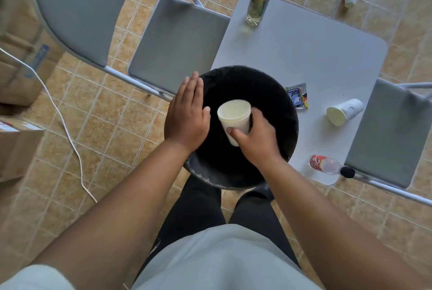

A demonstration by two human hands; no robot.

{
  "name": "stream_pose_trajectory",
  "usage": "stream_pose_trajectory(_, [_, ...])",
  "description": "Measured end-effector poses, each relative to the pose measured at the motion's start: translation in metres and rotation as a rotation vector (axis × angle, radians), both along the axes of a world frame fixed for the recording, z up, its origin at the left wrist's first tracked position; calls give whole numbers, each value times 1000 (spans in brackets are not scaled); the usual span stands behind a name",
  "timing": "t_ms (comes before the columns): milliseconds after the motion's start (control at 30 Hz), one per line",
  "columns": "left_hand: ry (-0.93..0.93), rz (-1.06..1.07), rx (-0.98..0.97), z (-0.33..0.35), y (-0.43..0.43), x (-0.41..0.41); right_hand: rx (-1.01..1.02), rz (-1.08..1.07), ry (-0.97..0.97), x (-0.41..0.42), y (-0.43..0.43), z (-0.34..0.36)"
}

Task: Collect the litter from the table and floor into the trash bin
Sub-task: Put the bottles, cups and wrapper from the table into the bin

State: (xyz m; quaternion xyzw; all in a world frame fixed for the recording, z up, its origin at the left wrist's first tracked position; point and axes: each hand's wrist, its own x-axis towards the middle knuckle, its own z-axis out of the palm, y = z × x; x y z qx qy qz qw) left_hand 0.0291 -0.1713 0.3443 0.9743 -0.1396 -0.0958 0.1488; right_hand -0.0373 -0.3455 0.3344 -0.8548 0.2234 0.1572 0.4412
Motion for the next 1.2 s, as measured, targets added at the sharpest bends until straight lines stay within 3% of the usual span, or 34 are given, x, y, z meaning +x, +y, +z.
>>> stream_pose_trajectory(100, [-4, 1, -15, -1, 1, 0, -54, 91, 267, 2, 12, -21])
stream_pose_trajectory(233, [-2, 2, -11, -3, 1, -1, -106, 195, 432, 12, 25, -39])
stream_pose_trajectory(567, [-19, -11, 20, -4, 1, -1, -158, 172, 392, 11, 30, -51])
stream_pose_trajectory(700, [-9, -6, 37, -5, 1, -2, -199, 135, 215, 10, 23, -35])
stream_pose_trajectory(867, [-4, -4, 56, -4, 1, -3, -232, 163, -318, 18, 14, 10])
stream_pose_trajectory(1000, [-3, -3, 62, -2, 0, -2, -288, 50, -664, 57, 1, 41])
stream_pose_trajectory(1200, [-6, 8, 70, -3, 0, -2, -371, 24, -686, 152, -35, 52])
